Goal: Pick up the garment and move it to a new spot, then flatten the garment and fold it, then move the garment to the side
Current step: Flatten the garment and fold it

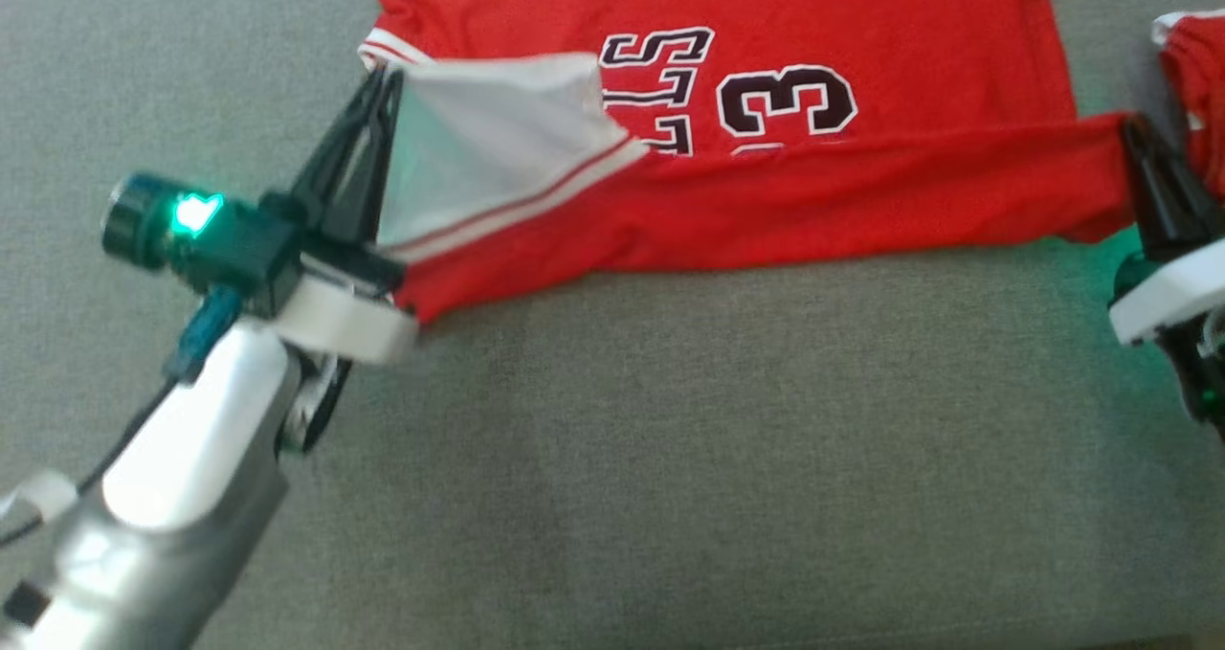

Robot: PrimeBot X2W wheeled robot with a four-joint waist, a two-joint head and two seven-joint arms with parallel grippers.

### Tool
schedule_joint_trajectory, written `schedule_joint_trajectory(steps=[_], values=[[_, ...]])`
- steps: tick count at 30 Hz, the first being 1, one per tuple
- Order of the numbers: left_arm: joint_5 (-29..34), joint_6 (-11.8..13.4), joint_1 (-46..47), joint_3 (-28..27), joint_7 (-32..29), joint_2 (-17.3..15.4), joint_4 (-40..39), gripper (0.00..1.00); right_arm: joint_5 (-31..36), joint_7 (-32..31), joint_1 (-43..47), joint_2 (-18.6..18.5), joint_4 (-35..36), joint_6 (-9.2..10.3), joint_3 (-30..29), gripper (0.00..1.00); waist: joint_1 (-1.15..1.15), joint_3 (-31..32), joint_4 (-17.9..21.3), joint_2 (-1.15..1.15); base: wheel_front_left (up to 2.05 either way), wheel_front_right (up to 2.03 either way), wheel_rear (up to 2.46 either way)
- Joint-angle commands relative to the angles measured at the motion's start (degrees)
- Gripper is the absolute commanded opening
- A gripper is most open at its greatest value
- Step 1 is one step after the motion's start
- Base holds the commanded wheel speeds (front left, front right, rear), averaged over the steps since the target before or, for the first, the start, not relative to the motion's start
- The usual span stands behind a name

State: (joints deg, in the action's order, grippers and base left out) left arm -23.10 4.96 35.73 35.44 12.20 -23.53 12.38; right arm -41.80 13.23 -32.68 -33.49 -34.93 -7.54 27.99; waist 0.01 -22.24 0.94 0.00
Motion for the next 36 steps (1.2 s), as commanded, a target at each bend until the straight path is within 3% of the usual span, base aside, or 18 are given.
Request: schedule_joint_trajectory(steps=[1,7,8,9,10,11,12,13,25,33,34,36], values=[[0.80,-0.22,3.03,-1.69,0.52,-1.20,-0.49,0.00,-0.51,0.96,-0.73,-1.24,0.41,0.05,0.89,0.00,-0.01,-0.60,-0.10,0.00,0.00,0.00,0.00],[2.12,-1.08,6.89,-0.77,1.19,0.04,5.20,0.00,-1.44,1.48,-3.83,-0.62,-2.09,0.05,3.52,0.00,-0.01,-1.53,-0.08,0.00,0.00,0.00,0.00],[2.18,-0.95,7.11,-0.73,1.27,0.28,6.14,0.00,-1.54,1.54,-4.21,-0.50,-2.44,0.05,3.88,0.14,-0.01,-1.56,-0.05,0.00,0.00,0.00,0.00],[2.22,-0.67,7.26,-0.84,1.44,0.56,6.87,0.03,-1.59,1.60,-4.57,-0.37,-2.90,0.05,3.98,0.95,-0.01,-1.56,-0.02,0.00,0.00,0.00,0.00],[1.91,-0.30,7.15,-1.15,1.62,1.01,7.51,0.46,-1.59,1.65,-4.88,-0.18,-3.35,0.05,3.84,1.00,-0.01,-1.49,0.01,0.00,0.00,0.00,0.00],[1.91,-0.30,7.15,-1.15,1.62,1.01,7.51,0.46,-1.59,1.65,-4.88,-0.18,-3.35,0.05,3.84,1.00,-0.01,-1.49,0.01,0.00,0.00,0.00,0.00],[1.47,0.19,6.78,-1.57,1.77,1.48,8.04,0.87,-1.53,1.69,-5.14,0.07,-3.73,0.05,3.59,1.00,-0.01,-1.35,0.04,0.00,0.00,0.00,0.00],[1.15,0.88,6.23,-1.99,1.91,1.86,8.42,1.00,-1.28,1.71,-5.38,0.32,-3.72,0.05,3.15,1.00,-0.01,-1.13,0.11,0.00,0.00,0.00,0.00],[-7.19,8.85,-13.55,-4.37,0.09,5.97,4.03,1.00,3.84,1.76,0.72,3.49,3.65,0.05,-5.84,1.00,-0.01,1.11,1.17,0.00,0.00,0.00,0.00],[-9.06,12.76,-17.13,-5.18,-3.76,6.22,5.19,1.00,5.26,1.76,2.84,4.59,5.26,0.05,-6.97,1.00,-0.01,1.66,1.84,0.00,0.00,0.00,0.00],[-9.44,12.71,-17.33,-5.10,-4.39,6.35,5.29,0.97,5.26,1.76,2.93,4.63,5.28,0.05,-6.95,1.00,-0.01,1.73,1.94,0.00,0.00,0.00,0.00],[-10.25,12.12,-17.78,-4.65,-5.56,6.64,5.08,0.47,5.21,1.76,3.04,4.68,5.25,0.05,-6.97,1.00,-0.01,1.86,2.12,0.00,0.00,0.00,0.00]])
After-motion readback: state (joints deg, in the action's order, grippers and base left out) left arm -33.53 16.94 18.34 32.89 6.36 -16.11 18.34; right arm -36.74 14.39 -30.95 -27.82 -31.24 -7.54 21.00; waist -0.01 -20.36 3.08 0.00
